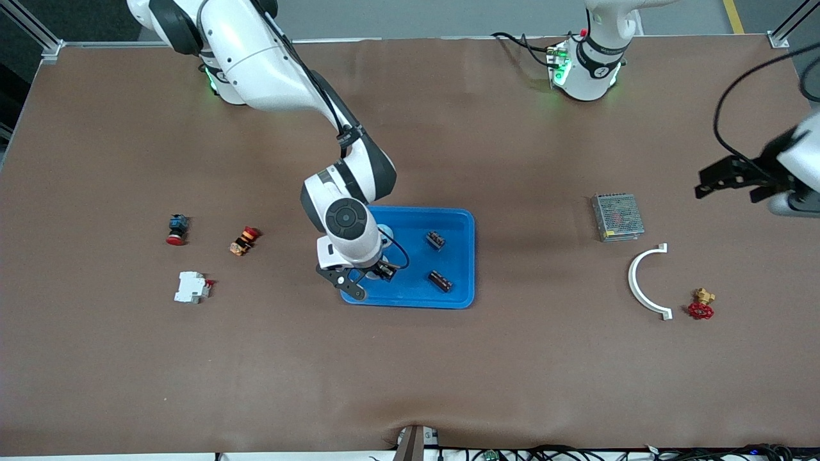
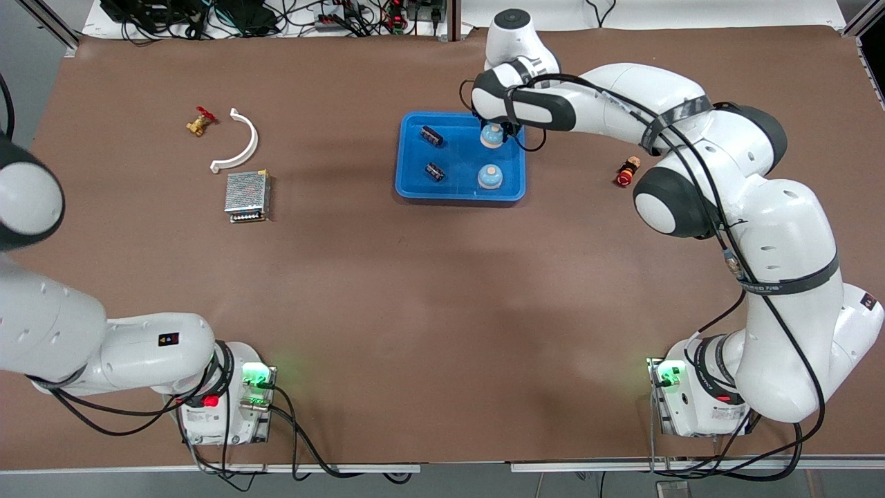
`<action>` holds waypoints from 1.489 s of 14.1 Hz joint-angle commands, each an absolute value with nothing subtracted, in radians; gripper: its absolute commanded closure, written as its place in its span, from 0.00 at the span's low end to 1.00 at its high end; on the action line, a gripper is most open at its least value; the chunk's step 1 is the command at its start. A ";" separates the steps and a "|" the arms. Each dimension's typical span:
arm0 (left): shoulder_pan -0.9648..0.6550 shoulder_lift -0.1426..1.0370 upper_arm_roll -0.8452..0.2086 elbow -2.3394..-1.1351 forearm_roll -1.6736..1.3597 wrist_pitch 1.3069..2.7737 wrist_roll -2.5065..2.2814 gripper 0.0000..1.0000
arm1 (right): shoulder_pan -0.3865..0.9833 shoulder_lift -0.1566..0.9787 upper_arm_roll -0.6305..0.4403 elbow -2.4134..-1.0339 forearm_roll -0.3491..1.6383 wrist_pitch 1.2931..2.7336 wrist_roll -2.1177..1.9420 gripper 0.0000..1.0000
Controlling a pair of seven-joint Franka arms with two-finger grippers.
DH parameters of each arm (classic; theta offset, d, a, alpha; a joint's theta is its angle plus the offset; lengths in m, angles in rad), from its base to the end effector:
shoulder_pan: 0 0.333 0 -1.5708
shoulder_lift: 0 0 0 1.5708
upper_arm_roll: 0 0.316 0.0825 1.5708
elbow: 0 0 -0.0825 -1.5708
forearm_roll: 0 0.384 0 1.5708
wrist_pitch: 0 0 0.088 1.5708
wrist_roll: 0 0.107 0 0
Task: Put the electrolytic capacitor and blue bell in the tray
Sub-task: 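Carry the bell over the tray while the left gripper returns to rest, then lower the blue bell into the tray and open the right gripper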
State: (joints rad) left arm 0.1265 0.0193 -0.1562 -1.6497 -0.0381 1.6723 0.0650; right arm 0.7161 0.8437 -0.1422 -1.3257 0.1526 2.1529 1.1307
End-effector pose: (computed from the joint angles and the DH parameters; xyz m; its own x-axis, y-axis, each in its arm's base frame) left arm 0.5668 -0.0198 0.5853 0.9959 -0.0906 0.0061 -0.0908 -0.9950 0.0406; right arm 0.6059 0.4277 0.2288 0.8282 -0.5600 -0.0220 -0.5601 -0.8284 -0.0017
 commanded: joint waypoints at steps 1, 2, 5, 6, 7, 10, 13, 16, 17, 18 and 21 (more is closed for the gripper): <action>0.135 -0.052 -0.192 -1.743 -0.017 1.723 -0.003 0.00 | 0.741 0.853 -0.152 -1.339 0.166 2.174 1.150 1.00; 0.129 -0.043 -0.195 -1.724 -0.015 1.721 -0.049 0.00 | 0.741 0.857 -0.152 -1.339 0.166 2.180 1.150 1.00; 0.118 -0.008 -0.221 -1.641 0.002 1.713 -0.058 0.00 | 0.745 0.876 -0.150 -1.339 0.166 2.198 1.150 1.00; 0.121 -0.008 -0.221 -1.643 0.002 1.710 -0.058 0.00 | 0.744 0.877 -0.152 -1.339 0.164 2.200 1.150 1.00; 0.124 -0.008 -0.221 -1.644 0.002 1.706 -0.058 0.00 | 0.744 0.877 -0.152 -1.339 0.164 2.201 1.150 1.00; 0.129 -0.006 -0.221 -1.643 0.002 1.703 -0.058 0.00 | 0.744 0.890 -0.152 -1.339 0.164 2.221 1.150 1.00; 0.138 0.011 -0.212 -1.640 0.002 1.703 -0.046 0.00 | 0.742 0.899 -0.152 -1.339 0.164 2.237 1.150 1.00; 0.124 0.018 -0.206 -1.643 0.003 1.686 -0.051 0.00 | 0.744 0.910 -0.152 -1.339 0.164 2.247 1.150 1.00; 0.117 0.021 -0.195 -1.640 0.003 1.684 -0.049 0.00 | 0.744 0.910 -0.152 -1.341 0.163 2.247 1.150 1.00; 0.063 0.020 -0.148 -1.640 0.003 1.684 -0.048 0.00 | 0.745 0.911 -0.152 -1.342 0.163 2.247 1.149 1.00; -0.113 0.017 0.057 -1.623 0.008 1.681 -0.043 0.00 | 0.749 0.913 -0.152 -1.348 0.150 2.249 1.147 1.00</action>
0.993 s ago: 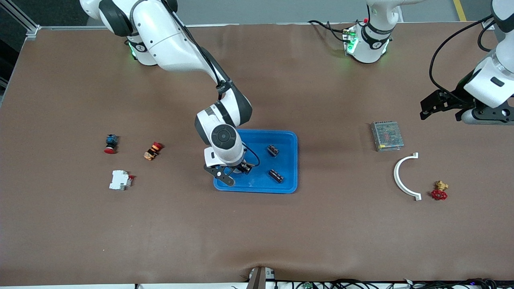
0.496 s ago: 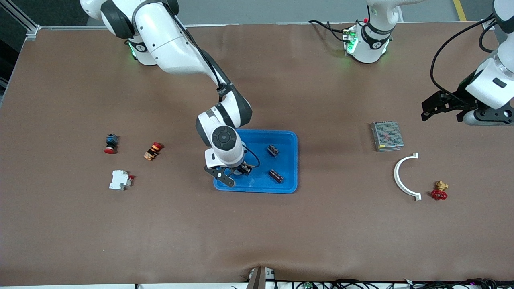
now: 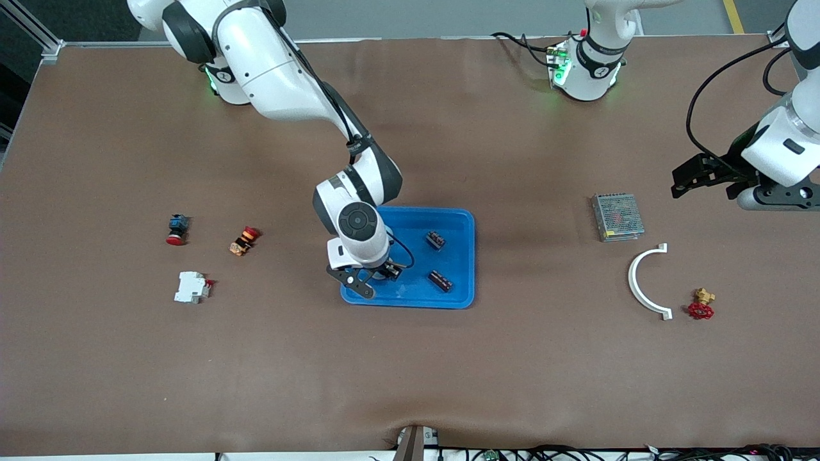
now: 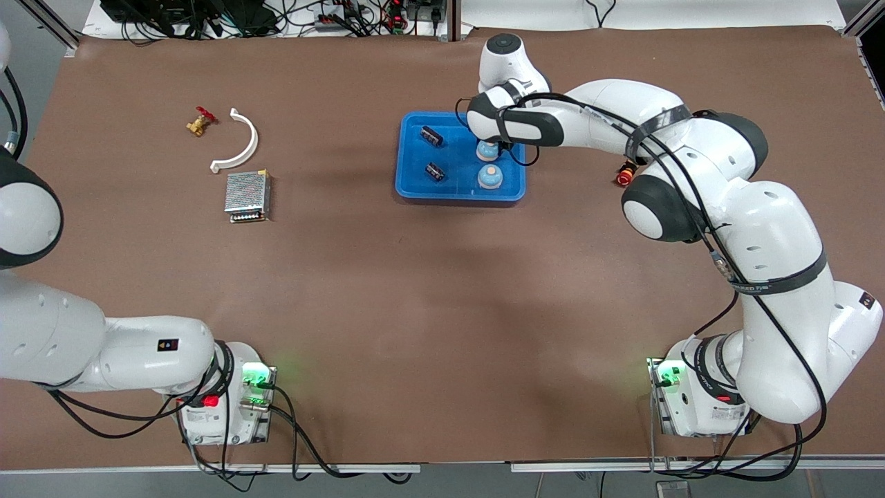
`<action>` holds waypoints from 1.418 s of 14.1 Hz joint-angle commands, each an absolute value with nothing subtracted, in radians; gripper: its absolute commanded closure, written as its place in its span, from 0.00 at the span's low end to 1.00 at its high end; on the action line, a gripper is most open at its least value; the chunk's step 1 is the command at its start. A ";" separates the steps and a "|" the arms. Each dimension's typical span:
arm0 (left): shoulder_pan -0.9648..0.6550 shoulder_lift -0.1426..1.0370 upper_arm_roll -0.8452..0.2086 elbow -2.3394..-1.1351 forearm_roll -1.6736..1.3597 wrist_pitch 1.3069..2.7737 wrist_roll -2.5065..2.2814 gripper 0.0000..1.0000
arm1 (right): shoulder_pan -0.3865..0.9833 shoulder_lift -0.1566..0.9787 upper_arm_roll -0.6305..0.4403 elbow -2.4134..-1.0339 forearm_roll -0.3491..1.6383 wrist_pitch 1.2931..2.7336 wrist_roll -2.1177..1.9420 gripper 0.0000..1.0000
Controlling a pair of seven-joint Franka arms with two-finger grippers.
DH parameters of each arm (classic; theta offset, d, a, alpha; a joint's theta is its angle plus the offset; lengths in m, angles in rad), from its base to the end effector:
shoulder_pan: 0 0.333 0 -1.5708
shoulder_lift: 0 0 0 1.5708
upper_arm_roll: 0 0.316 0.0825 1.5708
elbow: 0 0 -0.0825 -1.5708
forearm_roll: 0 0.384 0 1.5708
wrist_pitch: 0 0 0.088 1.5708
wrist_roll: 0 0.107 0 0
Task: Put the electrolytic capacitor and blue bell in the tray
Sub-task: 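Lower the blue bell into the tray and open the right gripper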
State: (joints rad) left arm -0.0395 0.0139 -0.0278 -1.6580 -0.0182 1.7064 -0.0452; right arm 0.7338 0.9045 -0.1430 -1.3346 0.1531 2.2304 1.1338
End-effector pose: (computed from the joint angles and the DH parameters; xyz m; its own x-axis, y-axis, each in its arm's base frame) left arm 0.5675 -0.0399 0.5873 0.9992 -0.0196 0.0336 -0.0203 -0.9996 0.0200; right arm 0.5984 0.4355 0.1869 0.8349 -0.5503 -0.0074 -0.5504 -0.8349 -0.0047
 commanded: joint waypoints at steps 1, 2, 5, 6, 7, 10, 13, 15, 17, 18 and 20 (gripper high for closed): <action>-0.115 0.020 0.057 -1.623 0.009 1.681 -0.044 0.00 | 0.749 0.913 -0.153 -1.350 0.149 2.247 1.146 1.00; -0.114 0.023 0.057 -1.623 0.008 1.681 -0.041 0.00 | 0.749 0.913 -0.153 -1.354 0.149 2.246 1.146 1.00; -0.117 0.025 0.057 -1.620 0.009 1.681 -0.046 0.00 | 0.749 0.911 -0.152 -1.355 0.149 2.246 1.147 0.86; -0.117 0.023 0.057 -1.620 0.009 1.681 -0.046 0.00 | 0.749 0.913 -0.152 -1.355 0.149 2.246 1.150 0.16; -0.111 0.020 0.055 -1.620 0.009 1.681 -0.045 0.00 | 0.749 0.911 -0.152 -1.355 0.149 2.246 1.150 0.00; -0.009 0.021 -0.020 -1.620 0.008 1.683 0.000 0.00 | 0.761 0.910 -0.153 -1.355 0.149 2.244 1.150 0.00; -0.020 0.014 -0.023 -1.621 0.009 1.681 0.002 0.00 | 0.761 0.905 -0.152 -1.355 0.149 2.243 1.149 0.00; -0.015 0.008 -0.025 -1.621 0.009 1.683 0.003 0.00 | 0.765 0.900 -0.152 -1.353 0.150 2.234 1.149 0.00; -0.014 0.006 -0.026 -1.621 0.009 1.686 0.005 0.00 | 0.765 0.885 -0.152 -1.353 0.153 2.227 1.144 0.00; -0.014 0.000 -0.026 -1.621 0.008 1.686 0.003 0.00 | 0.765 0.879 -0.152 -1.351 0.155 2.214 1.143 0.00; -0.014 -0.002 -0.026 -1.620 -0.003 1.697 -0.005 0.00 | 0.764 0.858 -0.152 -1.341 0.156 2.154 1.138 0.00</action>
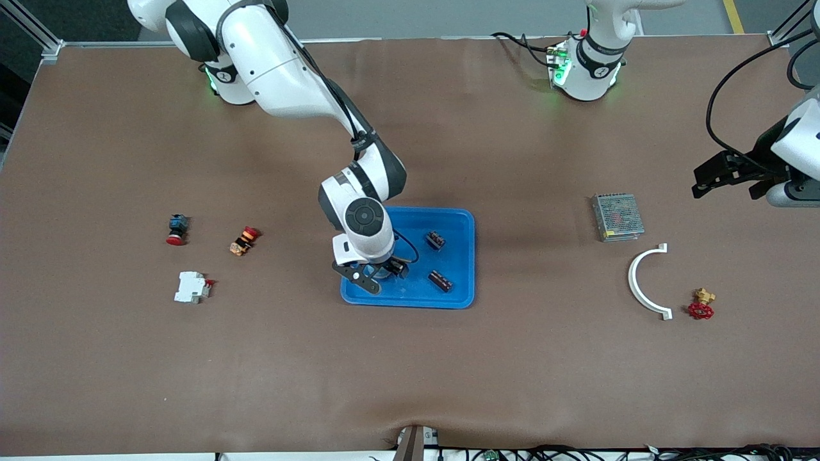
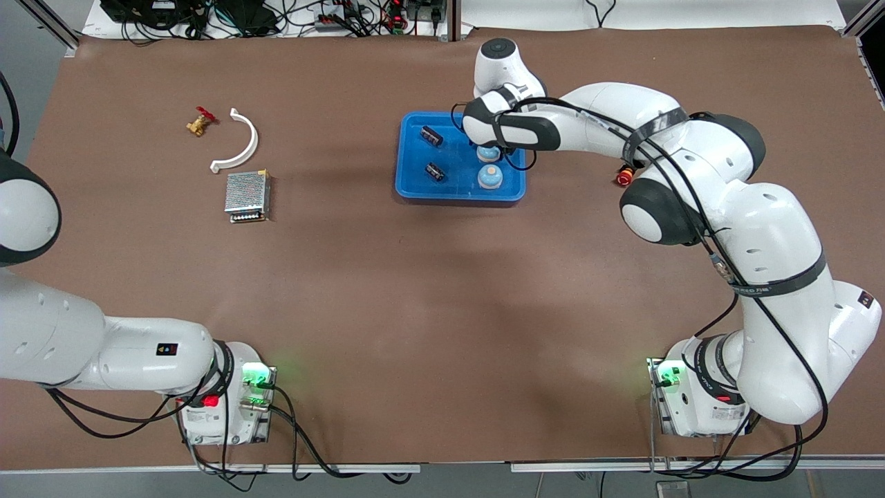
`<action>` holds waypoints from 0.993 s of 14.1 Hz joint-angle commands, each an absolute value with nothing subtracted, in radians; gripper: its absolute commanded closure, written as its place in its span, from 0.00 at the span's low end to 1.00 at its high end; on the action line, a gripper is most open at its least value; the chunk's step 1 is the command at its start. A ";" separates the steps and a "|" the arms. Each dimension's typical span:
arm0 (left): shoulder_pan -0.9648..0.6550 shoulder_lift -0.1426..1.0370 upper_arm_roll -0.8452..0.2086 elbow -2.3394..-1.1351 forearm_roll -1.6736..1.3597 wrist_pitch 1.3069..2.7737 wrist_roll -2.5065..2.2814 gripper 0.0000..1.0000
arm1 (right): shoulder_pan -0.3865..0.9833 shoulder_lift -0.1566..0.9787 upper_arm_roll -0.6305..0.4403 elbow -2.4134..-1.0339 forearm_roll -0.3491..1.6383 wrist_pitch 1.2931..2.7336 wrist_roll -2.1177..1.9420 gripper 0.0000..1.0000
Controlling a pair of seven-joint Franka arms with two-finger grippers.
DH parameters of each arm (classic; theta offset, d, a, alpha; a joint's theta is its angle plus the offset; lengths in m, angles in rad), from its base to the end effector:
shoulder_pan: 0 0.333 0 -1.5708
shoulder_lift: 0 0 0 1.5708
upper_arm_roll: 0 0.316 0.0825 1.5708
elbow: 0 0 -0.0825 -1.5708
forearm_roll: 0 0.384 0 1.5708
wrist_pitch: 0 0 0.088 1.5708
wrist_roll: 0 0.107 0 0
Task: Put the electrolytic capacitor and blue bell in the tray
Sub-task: 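Lower the blue bell into the tray and open the right gripper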
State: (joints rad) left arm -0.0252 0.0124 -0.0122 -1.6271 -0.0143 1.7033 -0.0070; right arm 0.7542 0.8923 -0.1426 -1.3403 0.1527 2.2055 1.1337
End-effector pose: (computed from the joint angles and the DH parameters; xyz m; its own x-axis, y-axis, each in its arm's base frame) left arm 0.5694 -0.0226 0.6027 0.9976 -0.0284 0.0636 -0.0294 -0.9995 0.0149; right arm 0.5871 0.4463 0.1911 0.8459 -0.5331 -0.0168 -0.5330 -0.8460 0.0114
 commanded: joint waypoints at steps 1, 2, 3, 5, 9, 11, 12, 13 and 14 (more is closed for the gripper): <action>-0.015 0.002 -0.026 -1.606 0.003 1.695 -0.012 0.00 | 0.762 0.839 -0.152 -1.339 0.156 2.135 1.132 0.00; -0.009 0.011 -0.026 -1.592 -0.001 1.695 -0.012 0.00 | 0.761 0.825 -0.153 -1.339 0.156 2.116 1.131 0.00; -0.008 0.020 -0.026 -1.589 0.006 1.698 -0.011 0.00 | 0.753 0.810 -0.153 -1.338 0.158 2.093 1.124 0.00; -0.009 0.047 -0.025 -1.540 0.009 1.698 -0.008 0.00 | 0.736 0.781 -0.158 -1.330 0.156 2.059 1.074 0.00; -0.012 0.074 -0.026 -1.513 -0.003 1.697 -0.012 0.00 | 0.611 0.723 -0.158 -1.331 0.160 2.010 0.811 0.00; -0.011 0.074 -0.026 -1.514 -0.002 1.695 -0.012 0.00 | 0.543 0.709 -0.160 -1.331 0.155 1.971 0.686 0.00; -0.006 0.072 -0.026 -1.514 -0.003 1.692 -0.011 0.00 | 0.505 0.701 -0.160 -1.331 0.155 1.967 0.625 0.00; -0.003 0.072 -0.025 -1.514 -0.002 1.689 -0.011 0.00 | 0.473 0.698 -0.160 -1.331 0.152 1.951 0.565 0.00; -0.002 0.072 -0.025 -1.516 -0.003 1.686 -0.009 0.00 | 0.433 0.689 -0.160 -1.331 0.152 1.928 0.490 0.00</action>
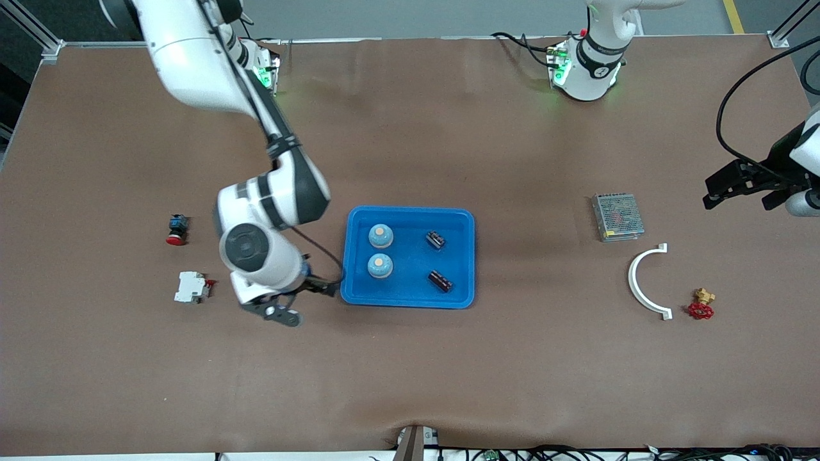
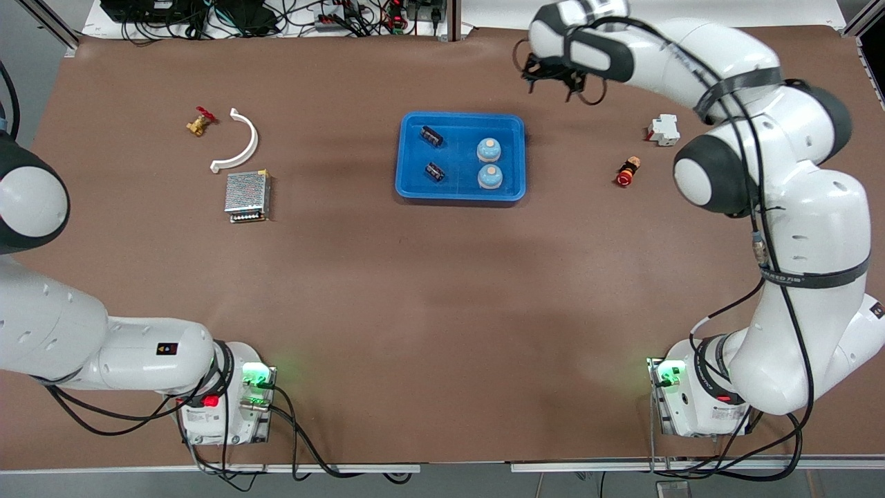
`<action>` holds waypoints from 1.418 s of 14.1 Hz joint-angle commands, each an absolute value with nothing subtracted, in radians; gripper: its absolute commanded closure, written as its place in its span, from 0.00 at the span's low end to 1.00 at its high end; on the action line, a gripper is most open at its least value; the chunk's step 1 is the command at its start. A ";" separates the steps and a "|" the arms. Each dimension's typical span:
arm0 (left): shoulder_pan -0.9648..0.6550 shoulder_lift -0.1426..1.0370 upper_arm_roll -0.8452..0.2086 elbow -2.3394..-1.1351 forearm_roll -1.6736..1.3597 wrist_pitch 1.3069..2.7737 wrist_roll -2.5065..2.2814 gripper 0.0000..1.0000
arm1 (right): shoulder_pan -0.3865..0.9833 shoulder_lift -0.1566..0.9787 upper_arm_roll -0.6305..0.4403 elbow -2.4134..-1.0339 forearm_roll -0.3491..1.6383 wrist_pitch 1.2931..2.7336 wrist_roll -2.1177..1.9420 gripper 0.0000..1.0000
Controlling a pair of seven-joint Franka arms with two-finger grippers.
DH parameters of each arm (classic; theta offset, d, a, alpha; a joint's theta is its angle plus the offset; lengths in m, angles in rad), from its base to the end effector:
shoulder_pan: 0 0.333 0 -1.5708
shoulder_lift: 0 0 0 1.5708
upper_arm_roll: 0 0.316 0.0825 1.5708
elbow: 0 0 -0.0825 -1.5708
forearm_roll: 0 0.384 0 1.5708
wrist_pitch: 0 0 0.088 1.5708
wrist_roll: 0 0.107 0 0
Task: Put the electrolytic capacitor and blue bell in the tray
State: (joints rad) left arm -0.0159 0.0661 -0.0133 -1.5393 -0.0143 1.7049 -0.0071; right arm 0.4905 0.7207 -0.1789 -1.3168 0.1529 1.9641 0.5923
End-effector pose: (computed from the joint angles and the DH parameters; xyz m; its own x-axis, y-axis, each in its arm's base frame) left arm 0.5877 -0.0182 0.6143 0.9949 -0.0199 0.0992 -0.0216 -0.9996 0.0159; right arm 0.6828 0.2611 0.3092 0.9522 -0.2991 -0.0624 -0.2985 -0.9542 0.0184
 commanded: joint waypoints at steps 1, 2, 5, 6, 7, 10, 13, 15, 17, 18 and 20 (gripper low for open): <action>-0.002 0.072 -0.025 -1.516 -0.002 1.686 -0.008 0.00 | 0.392 0.687 -0.160 -1.331 0.152 1.919 0.413 0.00; -0.003 0.071 -0.025 -1.517 0.000 1.686 -0.003 0.00 | 0.352 0.687 -0.160 -1.333 0.152 1.919 0.352 0.00; -0.008 0.064 -0.026 -1.520 0.000 1.681 -0.003 0.00 | 0.261 0.687 -0.179 -1.333 0.140 1.928 0.159 0.00; -0.008 0.061 -0.026 -1.522 0.000 1.680 -0.005 0.00 | 0.241 0.687 -0.195 -1.332 0.130 1.930 0.108 0.00; -0.003 0.061 -0.026 -1.523 0.000 1.668 0.003 0.00 | 0.223 0.686 -0.205 -1.331 0.129 1.928 0.041 0.00; -0.003 0.060 -0.026 -1.523 -0.003 1.654 0.003 0.00 | 0.131 0.657 -0.215 -1.335 0.138 1.919 -0.103 0.00; -0.006 0.057 -0.028 -1.525 -0.003 1.651 0.002 0.00 | 0.115 0.586 -0.222 -1.335 0.132 1.873 -0.198 0.00; -0.009 0.054 -0.028 -1.526 -0.005 1.646 -0.002 0.00 | 0.110 0.531 -0.241 -1.333 0.127 1.807 -0.207 0.00; -0.009 0.054 -0.028 -1.525 -0.005 1.644 -0.005 0.00 | 0.097 0.473 -0.252 -1.333 0.123 1.752 -0.227 0.00; -0.009 0.054 -0.028 -1.526 -0.005 1.644 -0.005 0.00 | 0.088 0.445 -0.252 -1.335 0.123 1.732 -0.232 0.00; -0.008 0.054 -0.028 -1.528 -0.005 1.644 -0.005 0.00 | 0.077 0.388 -0.250 -1.333 0.121 1.691 -0.226 0.00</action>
State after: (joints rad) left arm -0.0127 0.0621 -0.0202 -1.5343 -0.0143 1.6634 -0.0071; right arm 0.0964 0.4568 -0.2632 -1.3046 0.1336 1.7208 -0.2154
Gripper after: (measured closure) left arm 0.000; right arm 0.000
